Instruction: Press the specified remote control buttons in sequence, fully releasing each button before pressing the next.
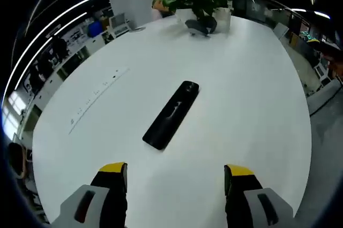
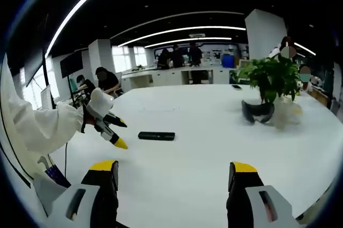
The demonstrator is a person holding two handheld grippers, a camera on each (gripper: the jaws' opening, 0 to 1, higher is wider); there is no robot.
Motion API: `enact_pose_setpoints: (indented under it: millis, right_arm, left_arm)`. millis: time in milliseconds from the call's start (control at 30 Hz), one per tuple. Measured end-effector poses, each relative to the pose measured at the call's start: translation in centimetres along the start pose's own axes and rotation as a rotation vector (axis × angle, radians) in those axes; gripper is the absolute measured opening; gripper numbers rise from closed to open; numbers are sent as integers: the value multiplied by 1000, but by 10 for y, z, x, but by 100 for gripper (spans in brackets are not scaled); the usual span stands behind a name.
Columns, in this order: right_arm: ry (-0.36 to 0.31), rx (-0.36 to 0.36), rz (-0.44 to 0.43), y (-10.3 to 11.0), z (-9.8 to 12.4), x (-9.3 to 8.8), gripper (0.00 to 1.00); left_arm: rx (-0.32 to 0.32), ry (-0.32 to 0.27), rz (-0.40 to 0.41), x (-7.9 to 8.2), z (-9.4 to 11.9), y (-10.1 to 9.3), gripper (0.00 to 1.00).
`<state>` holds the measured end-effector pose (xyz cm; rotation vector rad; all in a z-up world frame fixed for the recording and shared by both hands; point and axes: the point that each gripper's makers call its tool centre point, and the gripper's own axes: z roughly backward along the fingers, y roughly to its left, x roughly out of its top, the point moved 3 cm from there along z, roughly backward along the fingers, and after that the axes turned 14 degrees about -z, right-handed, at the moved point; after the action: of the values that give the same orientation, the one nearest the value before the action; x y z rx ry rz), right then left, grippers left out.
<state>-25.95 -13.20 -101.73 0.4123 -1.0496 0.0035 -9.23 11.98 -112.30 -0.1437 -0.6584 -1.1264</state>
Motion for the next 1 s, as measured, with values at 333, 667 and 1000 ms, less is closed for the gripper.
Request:
enact_pose_setpoints:
  millis: [333,667,1000]
  right_arm:
    - [8,31,11,6,0,-7,89]
    - [7,84,-1,15,-4,-8,92]
    - [36,84,60,14,-2,-19,95]
  left_arm:
    - [87,-136,166,2,46,-44,93]
    - [231,-211,252,-3,84,-62,100]
    - [345,-268,377,-12,115,-90,100]
